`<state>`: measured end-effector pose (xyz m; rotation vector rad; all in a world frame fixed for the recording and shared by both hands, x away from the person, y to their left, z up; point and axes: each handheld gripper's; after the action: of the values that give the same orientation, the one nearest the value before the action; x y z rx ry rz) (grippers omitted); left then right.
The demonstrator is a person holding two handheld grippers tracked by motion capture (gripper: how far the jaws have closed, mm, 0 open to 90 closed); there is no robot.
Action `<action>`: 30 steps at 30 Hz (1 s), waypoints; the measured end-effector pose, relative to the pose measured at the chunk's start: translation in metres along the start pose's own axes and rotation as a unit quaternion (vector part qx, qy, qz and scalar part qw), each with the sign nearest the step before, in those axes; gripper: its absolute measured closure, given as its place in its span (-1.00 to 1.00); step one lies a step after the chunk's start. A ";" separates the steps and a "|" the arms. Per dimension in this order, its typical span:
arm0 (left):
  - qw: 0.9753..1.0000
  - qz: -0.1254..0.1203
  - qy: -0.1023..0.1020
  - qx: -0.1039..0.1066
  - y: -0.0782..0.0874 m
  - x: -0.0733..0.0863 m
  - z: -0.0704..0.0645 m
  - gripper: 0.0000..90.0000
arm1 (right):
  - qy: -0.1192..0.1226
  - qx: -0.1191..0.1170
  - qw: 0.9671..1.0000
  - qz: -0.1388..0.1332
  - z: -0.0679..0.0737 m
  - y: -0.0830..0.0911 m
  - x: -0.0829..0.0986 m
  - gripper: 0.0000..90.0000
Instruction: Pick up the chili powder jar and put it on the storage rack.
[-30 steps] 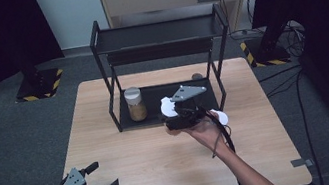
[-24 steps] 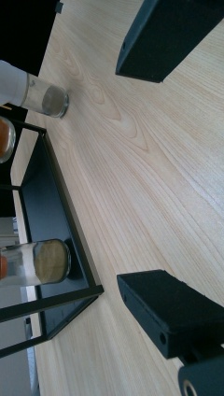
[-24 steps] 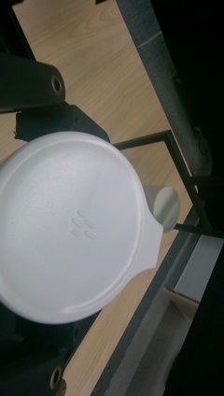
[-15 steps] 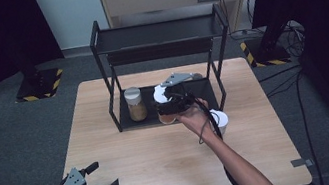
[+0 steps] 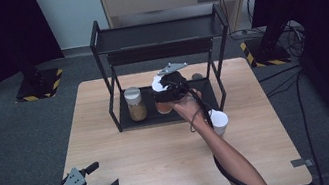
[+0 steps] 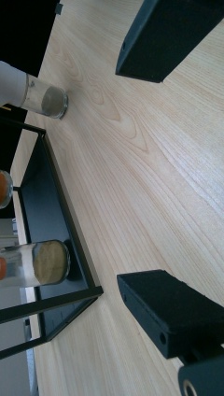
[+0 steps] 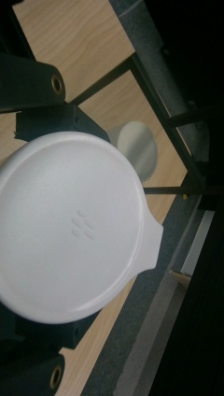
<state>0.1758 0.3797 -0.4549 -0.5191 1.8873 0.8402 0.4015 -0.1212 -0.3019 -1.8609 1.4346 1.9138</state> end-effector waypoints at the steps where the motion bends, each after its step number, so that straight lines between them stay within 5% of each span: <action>1: 1.000 0.000 0.000 0.000 0.000 0.000 0.000 -0.97 | -0.001 0.002 1.000 0.001 0.000 -0.003 0.000 -0.31; 30: 1.000 0.004 -0.002 0.004 -0.002 -0.001 0.002 -0.97 | -0.040 0.001 0.999 0.020 -0.013 -0.066 0.034 -0.31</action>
<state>0.1783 0.3798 -0.4555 -0.5040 1.8898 0.8377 0.4455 -0.1106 -0.3622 -1.7469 1.4612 1.9792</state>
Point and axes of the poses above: each handheld gripper's, and its own axes: y roughly backward along the jaws, x roughly out of its underside, z roughly to its left, and after that the axes turned 12 degrees about y, right-handed
